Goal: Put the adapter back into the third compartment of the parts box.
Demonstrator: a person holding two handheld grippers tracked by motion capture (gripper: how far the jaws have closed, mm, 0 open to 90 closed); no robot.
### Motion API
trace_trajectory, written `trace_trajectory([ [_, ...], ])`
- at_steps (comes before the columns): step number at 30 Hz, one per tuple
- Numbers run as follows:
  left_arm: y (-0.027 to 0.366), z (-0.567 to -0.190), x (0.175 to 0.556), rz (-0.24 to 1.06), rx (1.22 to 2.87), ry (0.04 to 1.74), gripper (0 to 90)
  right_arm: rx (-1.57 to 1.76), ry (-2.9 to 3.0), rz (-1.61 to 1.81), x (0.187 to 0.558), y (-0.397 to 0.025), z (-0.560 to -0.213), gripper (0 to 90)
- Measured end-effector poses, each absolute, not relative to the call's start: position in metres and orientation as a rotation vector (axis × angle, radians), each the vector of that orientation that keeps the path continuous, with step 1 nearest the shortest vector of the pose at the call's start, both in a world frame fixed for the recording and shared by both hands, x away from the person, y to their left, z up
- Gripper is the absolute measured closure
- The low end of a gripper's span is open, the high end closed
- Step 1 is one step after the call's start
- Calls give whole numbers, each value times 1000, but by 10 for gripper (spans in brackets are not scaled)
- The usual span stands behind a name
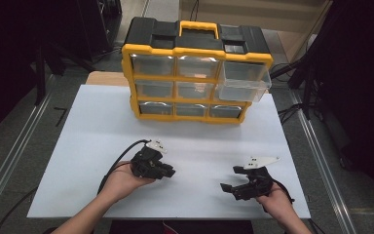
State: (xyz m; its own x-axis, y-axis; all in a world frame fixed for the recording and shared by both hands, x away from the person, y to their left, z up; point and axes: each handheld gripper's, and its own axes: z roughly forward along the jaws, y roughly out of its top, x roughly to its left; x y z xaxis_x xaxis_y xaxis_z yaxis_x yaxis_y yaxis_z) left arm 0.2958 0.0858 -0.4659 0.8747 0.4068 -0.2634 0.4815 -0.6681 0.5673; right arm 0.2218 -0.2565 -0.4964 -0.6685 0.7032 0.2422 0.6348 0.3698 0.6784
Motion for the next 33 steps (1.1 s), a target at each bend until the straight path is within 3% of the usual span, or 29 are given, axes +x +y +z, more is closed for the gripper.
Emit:
trace_trajectory([
  [33, 72, -437, 319, -227, 2421, 530, 777, 1237, 2508, 1219, 222, -258, -495, 123],
])
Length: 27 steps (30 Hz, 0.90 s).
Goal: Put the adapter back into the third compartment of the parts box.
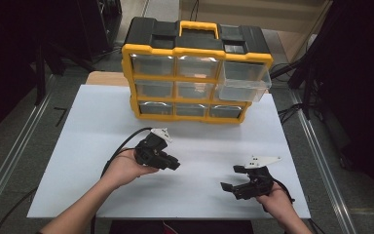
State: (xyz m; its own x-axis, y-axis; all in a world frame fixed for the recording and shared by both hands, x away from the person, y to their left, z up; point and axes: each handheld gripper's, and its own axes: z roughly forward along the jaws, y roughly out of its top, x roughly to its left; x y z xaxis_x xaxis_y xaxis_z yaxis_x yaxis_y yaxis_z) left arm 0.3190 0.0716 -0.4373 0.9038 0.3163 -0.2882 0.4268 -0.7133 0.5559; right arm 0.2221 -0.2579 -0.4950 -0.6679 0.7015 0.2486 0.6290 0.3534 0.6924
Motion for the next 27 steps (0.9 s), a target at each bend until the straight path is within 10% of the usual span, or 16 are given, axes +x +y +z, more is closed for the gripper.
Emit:
trace_trajectory([
  [27, 57, -405, 349, -224, 2416, 457, 777, 1238, 2509, 1234, 223, -259, -495, 123],
])
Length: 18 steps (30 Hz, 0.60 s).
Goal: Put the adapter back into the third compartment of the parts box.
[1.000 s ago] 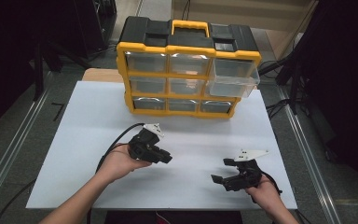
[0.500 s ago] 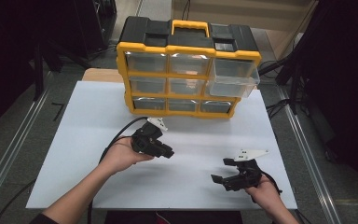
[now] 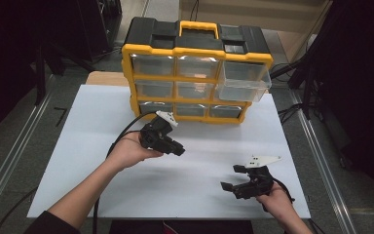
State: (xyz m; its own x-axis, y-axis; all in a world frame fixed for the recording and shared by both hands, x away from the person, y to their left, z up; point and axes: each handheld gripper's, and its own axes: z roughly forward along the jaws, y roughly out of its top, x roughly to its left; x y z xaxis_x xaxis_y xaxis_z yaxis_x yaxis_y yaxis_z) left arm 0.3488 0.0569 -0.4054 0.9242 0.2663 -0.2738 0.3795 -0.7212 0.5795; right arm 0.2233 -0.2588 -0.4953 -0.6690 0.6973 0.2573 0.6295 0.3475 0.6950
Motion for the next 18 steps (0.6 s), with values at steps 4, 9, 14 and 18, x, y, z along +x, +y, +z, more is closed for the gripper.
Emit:
trace_trajectory([
  [4, 53, -397, 351, -214, 2424, 427, 777, 1242, 2505, 1237, 223, -259, -495, 123],
  [9, 49, -388, 354, -209, 2430, 394, 777, 1243, 2505, 1240, 223, -259, -495, 123],
  [14, 46, -381, 355, -189, 2445, 356, 777, 1244, 2502, 1243, 223, -260, -495, 123],
  [18, 45, -375, 359, -204, 2443, 349, 777, 1251, 2496, 1247, 224, -261, -495, 123],
])
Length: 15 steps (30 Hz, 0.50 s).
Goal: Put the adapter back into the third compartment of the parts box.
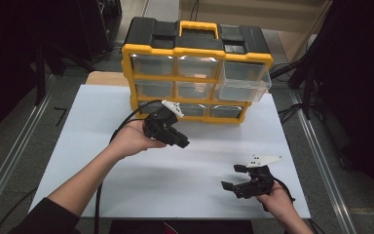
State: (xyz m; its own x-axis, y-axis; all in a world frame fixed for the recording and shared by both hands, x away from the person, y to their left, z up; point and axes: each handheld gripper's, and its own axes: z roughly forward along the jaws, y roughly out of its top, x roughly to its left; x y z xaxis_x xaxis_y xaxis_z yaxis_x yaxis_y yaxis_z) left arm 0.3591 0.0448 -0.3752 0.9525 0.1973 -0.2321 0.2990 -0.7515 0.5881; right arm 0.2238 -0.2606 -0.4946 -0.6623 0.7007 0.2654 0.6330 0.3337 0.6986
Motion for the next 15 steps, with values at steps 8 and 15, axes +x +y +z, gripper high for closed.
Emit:
trace_trajectory([
  [8, 44, -364, 367, -195, 2447, 331, 777, 1251, 2498, 1247, 224, -260, -495, 123],
  [15, 41, -354, 373, -194, 2449, 312, 777, 1256, 2491, 1246, 224, -261, -494, 126],
])
